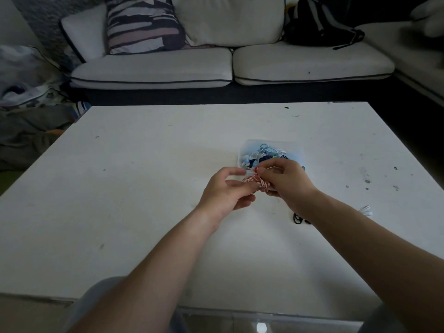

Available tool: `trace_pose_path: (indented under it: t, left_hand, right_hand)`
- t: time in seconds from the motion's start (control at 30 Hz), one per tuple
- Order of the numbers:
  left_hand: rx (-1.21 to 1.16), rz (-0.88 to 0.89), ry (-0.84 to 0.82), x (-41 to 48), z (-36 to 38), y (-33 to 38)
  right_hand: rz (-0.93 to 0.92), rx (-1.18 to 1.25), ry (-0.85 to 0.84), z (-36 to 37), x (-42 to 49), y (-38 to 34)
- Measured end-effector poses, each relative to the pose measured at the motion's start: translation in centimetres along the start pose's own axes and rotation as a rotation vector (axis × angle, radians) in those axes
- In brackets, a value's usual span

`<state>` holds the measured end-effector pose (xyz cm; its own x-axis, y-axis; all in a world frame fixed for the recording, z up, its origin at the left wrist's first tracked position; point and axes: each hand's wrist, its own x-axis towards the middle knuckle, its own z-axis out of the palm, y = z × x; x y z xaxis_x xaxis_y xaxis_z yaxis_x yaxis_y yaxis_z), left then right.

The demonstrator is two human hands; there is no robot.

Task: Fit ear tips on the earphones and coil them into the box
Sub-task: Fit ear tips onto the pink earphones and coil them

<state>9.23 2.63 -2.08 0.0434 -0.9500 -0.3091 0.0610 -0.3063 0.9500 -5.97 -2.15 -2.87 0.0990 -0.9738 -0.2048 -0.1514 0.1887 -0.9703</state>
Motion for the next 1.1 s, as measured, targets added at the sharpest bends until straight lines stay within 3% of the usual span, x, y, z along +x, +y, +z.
trace_pose_path:
  t: [0.37, 0.6, 0.8, 0.97, 1.1]
  left_hand:
    - [0.018, 0.087, -0.085, 0.6, 0.4, -0.3]
    - [0.116, 0.155, 0.105, 4.5, 1.3, 1.6]
    - [0.257, 0.169, 0.218, 9.5, 1.6, 2.4]
    - [0.595, 0.298, 0.256, 11.0, 1.2, 1.2]
    - [0.933, 0.367, 0.326, 10.6, 1.0, 0.2]
  right_hand:
    - [-0.015, 0.07, -0.002, -0.3, 0.3, -0.1]
    - [-0.002, 0.053, 0.093, -0.6, 3.6, -2.0]
    - [-0.053, -0.412, 0.09, -0.9, 8.9, -4.6]
    - [-0.077, -0.811, -0.027, -0.4, 11.8, -5.7]
    - [-0.067, -0.843, -0.016, -0.6, 13.0, -6.0]
